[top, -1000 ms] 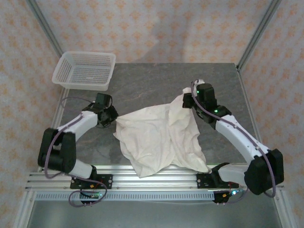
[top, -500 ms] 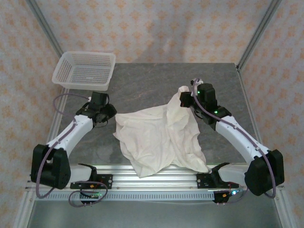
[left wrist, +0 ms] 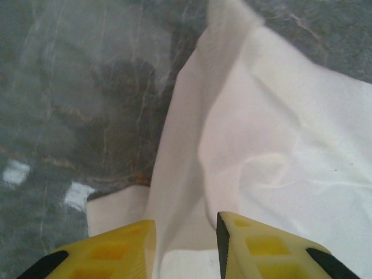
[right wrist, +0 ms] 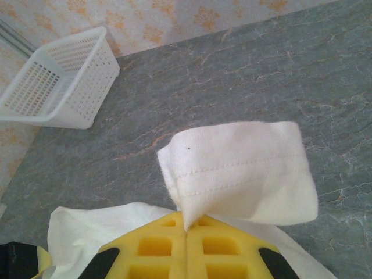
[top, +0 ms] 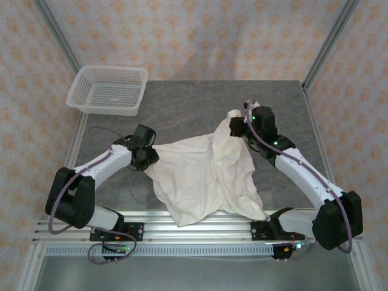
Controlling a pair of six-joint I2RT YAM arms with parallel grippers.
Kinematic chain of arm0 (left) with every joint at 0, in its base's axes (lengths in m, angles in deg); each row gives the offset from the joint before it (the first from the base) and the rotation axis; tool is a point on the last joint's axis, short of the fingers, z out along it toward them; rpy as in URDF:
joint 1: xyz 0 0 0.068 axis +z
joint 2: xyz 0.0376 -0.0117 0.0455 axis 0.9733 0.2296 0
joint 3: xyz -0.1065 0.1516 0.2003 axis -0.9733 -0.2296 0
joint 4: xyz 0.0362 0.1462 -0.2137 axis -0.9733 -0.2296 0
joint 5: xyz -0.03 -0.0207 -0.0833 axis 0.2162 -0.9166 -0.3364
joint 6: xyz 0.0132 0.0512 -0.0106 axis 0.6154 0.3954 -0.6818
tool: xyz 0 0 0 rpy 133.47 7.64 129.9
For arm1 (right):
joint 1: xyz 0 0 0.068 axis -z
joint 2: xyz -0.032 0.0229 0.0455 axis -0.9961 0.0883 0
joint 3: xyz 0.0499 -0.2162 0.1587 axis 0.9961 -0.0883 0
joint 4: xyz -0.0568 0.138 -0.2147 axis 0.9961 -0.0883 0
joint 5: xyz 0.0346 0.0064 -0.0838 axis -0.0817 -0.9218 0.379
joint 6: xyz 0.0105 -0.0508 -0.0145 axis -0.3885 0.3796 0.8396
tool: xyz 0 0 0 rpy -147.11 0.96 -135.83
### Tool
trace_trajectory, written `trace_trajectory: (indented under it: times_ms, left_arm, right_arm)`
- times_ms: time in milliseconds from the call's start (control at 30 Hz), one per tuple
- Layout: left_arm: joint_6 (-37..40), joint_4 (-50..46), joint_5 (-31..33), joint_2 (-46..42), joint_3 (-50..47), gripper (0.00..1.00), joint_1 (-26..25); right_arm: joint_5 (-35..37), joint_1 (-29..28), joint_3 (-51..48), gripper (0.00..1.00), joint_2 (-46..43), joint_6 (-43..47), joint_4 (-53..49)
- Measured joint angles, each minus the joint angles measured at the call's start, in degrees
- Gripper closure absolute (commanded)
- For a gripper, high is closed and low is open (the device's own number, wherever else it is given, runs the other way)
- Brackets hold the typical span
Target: Fold the inside-out t-shirt
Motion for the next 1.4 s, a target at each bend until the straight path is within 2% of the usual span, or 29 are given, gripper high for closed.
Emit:
trace_trajectory:
  times_ms: [167,333,433,633,1033,1400]
  left_arm:
    - [-13.4,0.3,0.2,-4.9,-0.3,0.37,-4.3]
    - [-25.8,0.2,1.9,-7.5,-0.2,0.36,-7.4]
    - [-31.6,0.4,2.4,-4.5,-0.1,0.37,-7.4]
    - [-38.2,0.4,3.4,2.5,1.7,0.4,-7.4]
    - [-47.9,6.3,7.2,3.1,-1.7,0.42,-6.4]
    - [-49.5,11.0,7.2,3.1,-4.6,0.72,-4.0]
  right_arm:
    - [0.0,0.0,-0.1,1.0,-1.5,0.0,0.0]
    - [0.0,0.0,-0.1,1.0,-1.9,-0.1,0.0]
    - [0.0,0.0,-0.1,1.0,-1.9,-0.3,0.0]
    - [0.0,0.0,-0.1,1.0,-1.9,-0.2,0.0]
    - [-0.3,0.0,-0.1,1.0,-3.3,0.3,-0.5]
    - [-1.1,0.0,-0.1,1.0,-3.4,0.3,-1.5]
